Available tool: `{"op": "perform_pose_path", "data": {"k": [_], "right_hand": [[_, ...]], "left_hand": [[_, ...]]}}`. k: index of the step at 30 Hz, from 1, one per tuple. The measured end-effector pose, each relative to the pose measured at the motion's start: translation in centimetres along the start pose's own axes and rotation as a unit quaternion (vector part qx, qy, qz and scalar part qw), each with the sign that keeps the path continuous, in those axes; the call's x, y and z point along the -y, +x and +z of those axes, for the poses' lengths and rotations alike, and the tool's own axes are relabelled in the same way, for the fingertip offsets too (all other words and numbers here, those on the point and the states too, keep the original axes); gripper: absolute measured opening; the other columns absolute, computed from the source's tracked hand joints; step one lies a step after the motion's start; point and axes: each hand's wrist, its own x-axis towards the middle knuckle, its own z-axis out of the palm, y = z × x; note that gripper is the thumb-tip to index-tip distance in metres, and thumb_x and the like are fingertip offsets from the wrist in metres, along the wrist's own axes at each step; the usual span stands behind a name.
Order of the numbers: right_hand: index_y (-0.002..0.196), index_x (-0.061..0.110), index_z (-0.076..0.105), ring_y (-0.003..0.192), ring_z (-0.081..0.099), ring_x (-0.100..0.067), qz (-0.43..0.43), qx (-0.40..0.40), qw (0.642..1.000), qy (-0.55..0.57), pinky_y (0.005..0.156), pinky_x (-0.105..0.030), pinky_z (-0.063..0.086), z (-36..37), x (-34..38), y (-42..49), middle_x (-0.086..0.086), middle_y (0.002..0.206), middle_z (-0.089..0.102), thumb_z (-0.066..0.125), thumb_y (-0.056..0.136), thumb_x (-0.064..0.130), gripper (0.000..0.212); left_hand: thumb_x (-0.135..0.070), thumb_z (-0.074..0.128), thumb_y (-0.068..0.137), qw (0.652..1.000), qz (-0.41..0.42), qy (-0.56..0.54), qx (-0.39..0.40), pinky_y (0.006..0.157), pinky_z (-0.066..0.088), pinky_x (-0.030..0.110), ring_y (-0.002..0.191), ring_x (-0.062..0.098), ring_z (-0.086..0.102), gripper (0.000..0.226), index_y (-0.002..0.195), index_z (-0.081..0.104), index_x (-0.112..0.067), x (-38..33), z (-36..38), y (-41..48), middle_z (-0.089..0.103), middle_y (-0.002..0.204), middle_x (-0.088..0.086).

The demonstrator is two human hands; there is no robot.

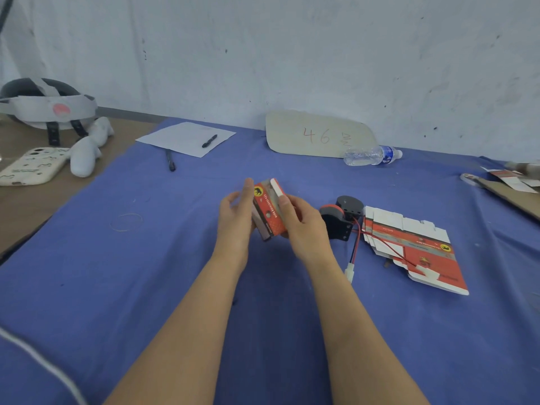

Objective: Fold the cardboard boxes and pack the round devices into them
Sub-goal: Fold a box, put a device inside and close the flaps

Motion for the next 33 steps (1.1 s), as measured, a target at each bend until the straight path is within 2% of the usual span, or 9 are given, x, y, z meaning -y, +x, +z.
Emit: {"op": "perform_pose_path", "data": {"k": [3,8,11,15,19,23,27,30,33], "right_hand": [[0.101,0.02,0.067,0.076,0.059,-0.003,-0.006,-0.022,0.999,-0.03,0.064,-0.009,0.043,0.0,-0.1,0.3,0.009,0.087,0.066,0.047,0.098,0.039,0.028],[0.077,0.0,0.059,0.072,0.058,-0.03,0.097,-0.063,0.99,0.075,0.066,-0.038,0.055,-0.8,0.2,0.4,-0.018,0.08,0.061,0.044,0.099,0.035,0.044],[0.076,0.01,0.059,0.067,0.059,-0.016,0.163,-0.064,0.959,0.222,0.055,-0.024,0.053,-1.4,0.4,0.5,-0.006,0.078,0.061,0.047,0.1,0.03,0.033],[0.07,0.016,0.043,0.035,0.028,-0.006,0.282,0.046,0.87,0.403,0.033,-0.016,0.023,-0.9,0.5,0.1,0.005,0.047,0.033,0.046,0.099,0.021,0.03],[0.067,0.017,0.042,0.033,0.021,-0.005,0.321,0.156,0.849,0.389,0.03,-0.016,0.02,-0.1,0.7,-0.4,0.005,0.046,0.028,0.042,0.099,0.022,0.032],[0.069,0.014,0.047,0.034,0.028,-0.005,0.3,-0.015,0.857,0.419,0.032,-0.016,0.023,0.4,0.2,0.1,0.004,0.054,0.035,0.053,0.097,0.02,0.029],[0.085,0.011,0.058,0.05,0.064,-0.01,0.234,-0.117,0.834,0.486,0.047,-0.02,0.049,0.2,0.6,0.1,0.001,0.065,0.066,0.061,0.091,0.04,0.03],[0.095,0.017,0.061,0.075,0.072,-0.015,0.211,-0.053,0.916,0.336,0.063,-0.028,0.058,0.5,0.9,0.3,-0.002,0.083,0.074,0.055,0.089,0.055,0.039],[0.124,0.016,0.056,0.099,0.063,-0.013,0.138,-0.077,0.98,0.12,0.082,-0.026,0.054,0.8,0.5,-0.1,0.002,0.115,0.063,0.057,0.088,0.052,0.051]], "left_hand": [[-0.046,0.057,0.092,0.999,-0.028,0.021,0.032,0.1,0.048,0.05,0.109,0.03,0.064,0.054,0.125,0.054,-0.004,0.4,0.5,-0.5,0.065,0.118,0.017],[-0.054,0.061,0.079,0.995,-0.038,-0.042,0.076,0.085,0.057,0.041,0.1,0.022,0.069,0.059,0.12,0.06,-0.012,-0.4,0.2,-0.6,0.07,0.111,0.009],[-0.058,0.057,0.073,0.982,-0.061,-0.113,0.141,0.076,0.059,0.034,0.098,0.017,0.07,0.052,0.105,0.07,-0.019,-0.7,-0.1,-0.6,0.073,0.106,0.004],[-0.059,0.051,0.079,0.952,-0.071,-0.214,0.206,0.07,0.058,0.032,0.092,0.019,0.071,0.049,0.095,0.077,-0.021,-0.5,-0.7,-0.5,0.073,0.101,0.004],[-0.056,0.053,0.078,0.939,-0.058,-0.261,0.216,0.069,0.057,0.031,0.085,0.019,0.07,0.048,0.099,0.075,-0.019,-0.6,-1.0,-0.3,0.073,0.093,0.003],[-0.057,0.05,0.081,0.945,-0.051,-0.232,0.223,0.074,0.057,0.034,0.094,0.019,0.07,0.047,0.101,0.075,-0.022,-0.5,-0.5,-0.6,0.072,0.103,0.003],[-0.049,0.042,0.095,0.97,-0.001,-0.193,0.148,0.08,0.055,0.034,0.106,0.018,0.066,0.049,0.125,0.061,-0.016,-0.3,0.1,-0.5,0.066,0.12,0.004],[-0.042,0.043,0.099,0.993,0.066,-0.081,0.058,0.093,0.05,0.036,0.117,0.016,0.058,0.04,0.137,0.04,-0.03,0.3,0.2,-0.3,0.052,0.136,-0.003],[-0.033,0.051,0.098,0.975,0.172,0.14,0.018,0.103,0.043,0.031,0.124,0.008,0.046,0.012,0.109,0.051,-0.038,0.9,0.2,-0.6,0.046,0.125,-0.016]]}}
